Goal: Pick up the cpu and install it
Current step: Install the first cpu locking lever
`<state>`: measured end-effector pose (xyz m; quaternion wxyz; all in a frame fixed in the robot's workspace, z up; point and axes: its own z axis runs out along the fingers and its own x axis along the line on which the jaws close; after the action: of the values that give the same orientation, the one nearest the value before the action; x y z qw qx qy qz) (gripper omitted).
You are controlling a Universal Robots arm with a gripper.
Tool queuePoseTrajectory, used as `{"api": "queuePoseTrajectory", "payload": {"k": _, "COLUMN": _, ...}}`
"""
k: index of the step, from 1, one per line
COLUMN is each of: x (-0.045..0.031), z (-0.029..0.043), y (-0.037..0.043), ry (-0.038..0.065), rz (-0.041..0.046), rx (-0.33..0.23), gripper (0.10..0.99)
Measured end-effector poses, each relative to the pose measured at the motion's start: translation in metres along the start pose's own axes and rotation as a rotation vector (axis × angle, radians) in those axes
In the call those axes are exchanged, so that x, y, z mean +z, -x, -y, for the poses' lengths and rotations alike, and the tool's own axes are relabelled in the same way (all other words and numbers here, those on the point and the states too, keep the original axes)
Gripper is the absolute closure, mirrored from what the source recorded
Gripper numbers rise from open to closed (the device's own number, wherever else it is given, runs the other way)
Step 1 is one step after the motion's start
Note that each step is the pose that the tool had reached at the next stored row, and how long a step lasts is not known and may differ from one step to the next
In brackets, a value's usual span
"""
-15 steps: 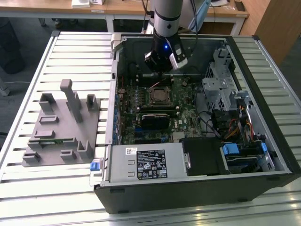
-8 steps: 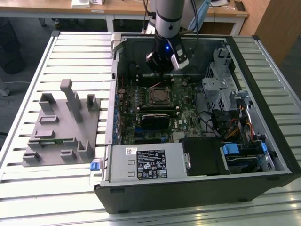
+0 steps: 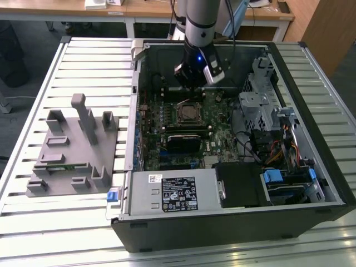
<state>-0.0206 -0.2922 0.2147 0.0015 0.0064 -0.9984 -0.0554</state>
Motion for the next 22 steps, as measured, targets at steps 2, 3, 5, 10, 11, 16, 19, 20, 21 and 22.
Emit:
{"api": "queuePoseTrajectory", "payload": {"k": 2, "x": 0.0017, "z": 0.0001, "y": 0.0011, "ry": -0.001, "rz": 0.0, "rx": 0.0, "gripper": 0.98}}
{"api": "queuePoseTrajectory", "payload": {"k": 3, "x": 0.0025, "z": 0.0001, "y": 0.0017, "ry": -0.001, "rz": 0.0, "rx": 0.0, "gripper": 0.98}}
{"api": "queuePoseTrajectory", "payload": {"k": 5, "x": 0.0044, "z": 0.0002, "y": 0.0028, "ry": -0.002, "rz": -0.0001, "rx": 0.0, "gripper": 0.98}}
{"api": "queuePoseTrajectory", "payload": {"k": 10, "x": 0.0094, "z": 0.0004, "y": 0.0048, "ry": -0.004, "rz": -0.0005, "rx": 0.0, "gripper": 0.98}}
{"api": "queuePoseTrajectory", "payload": {"k": 11, "x": 0.0104, "z": 0.0004, "y": 0.005, "ry": -0.004, "rz": -0.0006, "rx": 0.0, "gripper": 0.98}}
{"api": "queuePoseTrajectory", "payload": {"k": 16, "x": 0.015, "z": 0.0008, "y": 0.0057, "ry": -0.005, "rz": -0.0012, "rx": 0.0, "gripper": 0.98}}
{"api": "queuePoseTrajectory", "payload": {"k": 19, "x": 0.0152, "z": 0.0008, "y": 0.0057, "ry": -0.005, "rz": -0.0013, "rx": 0.0, "gripper": 0.98}}
{"api": "queuePoseTrajectory", "payload": {"k": 20, "x": 0.0151, "z": 0.0008, "y": 0.0057, "ry": -0.005, "rz": -0.0013, "rx": 0.0, "gripper": 0.98}}
{"api": "queuePoseTrajectory", "payload": {"k": 21, "x": 0.0148, "z": 0.0008, "y": 0.0057, "ry": -0.005, "rz": -0.0011, "rx": 0.0, "gripper": 0.98}}
{"api": "queuePoseTrajectory", "payload": {"k": 22, "x": 0.0142, "z": 0.0007, "y": 0.0057, "ry": -0.005, "rz": -0.0011, "rx": 0.0, "gripper": 0.98}}
